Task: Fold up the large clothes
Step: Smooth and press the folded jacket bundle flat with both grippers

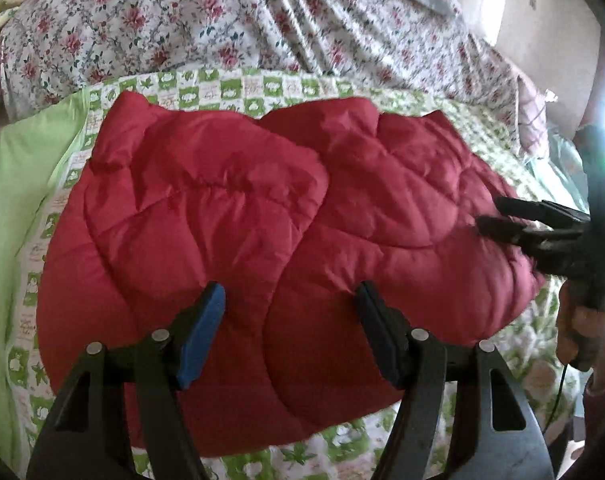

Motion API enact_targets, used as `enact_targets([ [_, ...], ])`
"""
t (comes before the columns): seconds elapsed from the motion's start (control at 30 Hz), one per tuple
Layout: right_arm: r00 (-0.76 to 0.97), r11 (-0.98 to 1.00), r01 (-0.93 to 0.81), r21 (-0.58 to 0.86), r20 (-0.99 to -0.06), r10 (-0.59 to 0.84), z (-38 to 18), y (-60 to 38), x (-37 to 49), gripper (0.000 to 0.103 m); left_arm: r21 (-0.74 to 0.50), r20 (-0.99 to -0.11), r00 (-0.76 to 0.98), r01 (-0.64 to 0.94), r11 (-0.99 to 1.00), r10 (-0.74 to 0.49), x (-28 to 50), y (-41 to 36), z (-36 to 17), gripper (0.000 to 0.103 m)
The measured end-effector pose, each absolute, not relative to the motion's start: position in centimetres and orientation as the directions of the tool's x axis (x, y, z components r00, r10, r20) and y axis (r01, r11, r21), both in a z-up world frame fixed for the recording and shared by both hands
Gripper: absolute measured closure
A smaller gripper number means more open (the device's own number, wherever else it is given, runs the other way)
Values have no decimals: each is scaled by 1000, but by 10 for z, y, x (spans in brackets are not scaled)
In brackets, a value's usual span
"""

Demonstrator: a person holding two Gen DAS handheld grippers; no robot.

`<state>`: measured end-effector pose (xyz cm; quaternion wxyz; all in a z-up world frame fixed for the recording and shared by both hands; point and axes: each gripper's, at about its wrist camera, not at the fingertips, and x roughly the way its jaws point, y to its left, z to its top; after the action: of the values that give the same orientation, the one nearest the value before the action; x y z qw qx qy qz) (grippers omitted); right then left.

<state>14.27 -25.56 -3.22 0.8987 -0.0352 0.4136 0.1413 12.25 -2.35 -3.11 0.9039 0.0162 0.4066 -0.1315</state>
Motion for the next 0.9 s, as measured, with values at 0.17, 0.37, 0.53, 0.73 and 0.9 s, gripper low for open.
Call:
enact_targets([
  [0.17,617,970,-242,14,-770,165,-49,-253,185,9,-73,-753,629,216,974,-196,148,-16,-38,35],
  [0.37,585,988,-148,47,-801,126,-49,-271,239,9,-94,-774,614,132,987,-156,195,4,-44,35],
  [0.53,550,992,-56,111,-826,123,-61,-299,269,9,-117,-815,569,14,993,-104,241,26,-54,35],
  [0.73,531,988,-9,152,-837,134,-71,-311,277,9,-141,-843,529,-43,989,-98,272,37,-69,35],
  [0.9,526,986,25,166,-841,128,-78,-316,282,8,-129,-851,518,-43,991,-88,271,35,-67,35],
])
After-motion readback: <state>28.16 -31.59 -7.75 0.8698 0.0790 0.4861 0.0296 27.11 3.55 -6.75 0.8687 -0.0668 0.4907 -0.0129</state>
